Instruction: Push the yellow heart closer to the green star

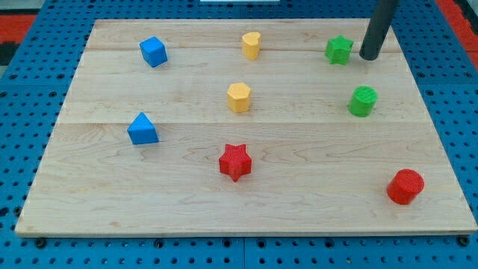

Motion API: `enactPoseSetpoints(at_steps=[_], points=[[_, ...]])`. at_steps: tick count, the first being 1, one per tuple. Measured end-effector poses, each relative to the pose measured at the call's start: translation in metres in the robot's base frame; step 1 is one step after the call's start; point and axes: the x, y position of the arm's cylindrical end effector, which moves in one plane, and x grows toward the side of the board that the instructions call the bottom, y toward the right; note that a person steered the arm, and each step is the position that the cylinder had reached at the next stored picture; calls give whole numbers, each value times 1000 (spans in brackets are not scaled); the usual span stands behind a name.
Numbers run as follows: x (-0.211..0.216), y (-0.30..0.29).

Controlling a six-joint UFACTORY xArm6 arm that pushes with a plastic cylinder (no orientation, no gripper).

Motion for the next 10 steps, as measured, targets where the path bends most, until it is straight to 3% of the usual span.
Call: enactPoseSetpoints(at_steps=[2,4,8,9,10], points=[[-22,-42],[-80,-48],[-80,-227],[-70,-182],[-74,-173]])
